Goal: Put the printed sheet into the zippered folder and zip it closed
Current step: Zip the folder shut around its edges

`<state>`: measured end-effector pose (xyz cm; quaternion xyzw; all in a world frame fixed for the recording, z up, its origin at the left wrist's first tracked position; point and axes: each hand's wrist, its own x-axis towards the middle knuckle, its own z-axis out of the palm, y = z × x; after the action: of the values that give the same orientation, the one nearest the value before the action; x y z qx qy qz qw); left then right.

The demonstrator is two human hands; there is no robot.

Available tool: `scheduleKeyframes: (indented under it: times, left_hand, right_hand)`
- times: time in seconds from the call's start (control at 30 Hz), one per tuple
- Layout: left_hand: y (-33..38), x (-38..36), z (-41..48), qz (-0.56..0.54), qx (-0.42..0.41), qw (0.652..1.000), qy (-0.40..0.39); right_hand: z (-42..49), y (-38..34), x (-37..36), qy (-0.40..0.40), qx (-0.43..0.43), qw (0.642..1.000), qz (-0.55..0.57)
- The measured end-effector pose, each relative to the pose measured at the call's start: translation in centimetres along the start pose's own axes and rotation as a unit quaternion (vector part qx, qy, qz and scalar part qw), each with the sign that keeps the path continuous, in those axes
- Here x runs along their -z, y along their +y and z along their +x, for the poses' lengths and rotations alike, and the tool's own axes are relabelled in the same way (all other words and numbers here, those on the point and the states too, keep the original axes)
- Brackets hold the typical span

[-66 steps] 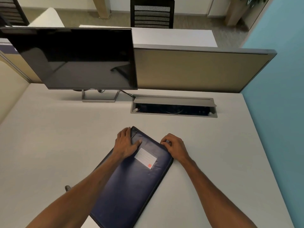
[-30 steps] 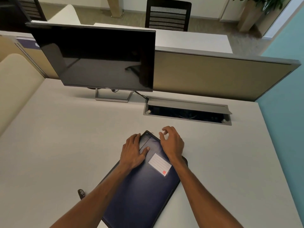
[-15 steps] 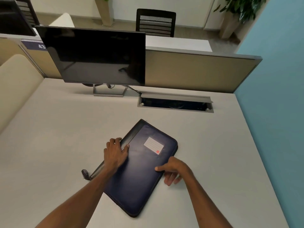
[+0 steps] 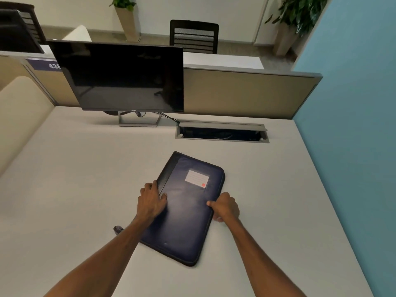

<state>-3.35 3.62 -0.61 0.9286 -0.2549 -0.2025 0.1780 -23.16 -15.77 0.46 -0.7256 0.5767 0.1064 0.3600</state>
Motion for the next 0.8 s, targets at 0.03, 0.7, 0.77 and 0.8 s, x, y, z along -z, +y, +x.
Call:
scheduleKeyframes:
  times: [0.03,0.7,0.77,0.8]
  left_hand:
    - [0.0,0.0,-0.2,0.0,-0.001,1.0,0.0]
    - [2.0,-0.6,-1.8,0.011,-0.005,1.0,0.008]
    - [1.9,-0.6,-1.6,0.019,-0.006,1.0,0.004]
    - [2.0,-0.4,-1.6,0.025,-0.005,1.0,-0.001]
  right_hand:
    - [0.1,-0.2,0.1,0.021,0.007,1.0,0.003]
    - [0.7,-0.5,-0.6,0.092,0.15,0.984,0.04]
    - [0.5,-0.6,-0.6,0.092,0.148,0.984,0.035]
    - [0.3,-0.8,-0.3,0.089,0.144,0.985,0.032]
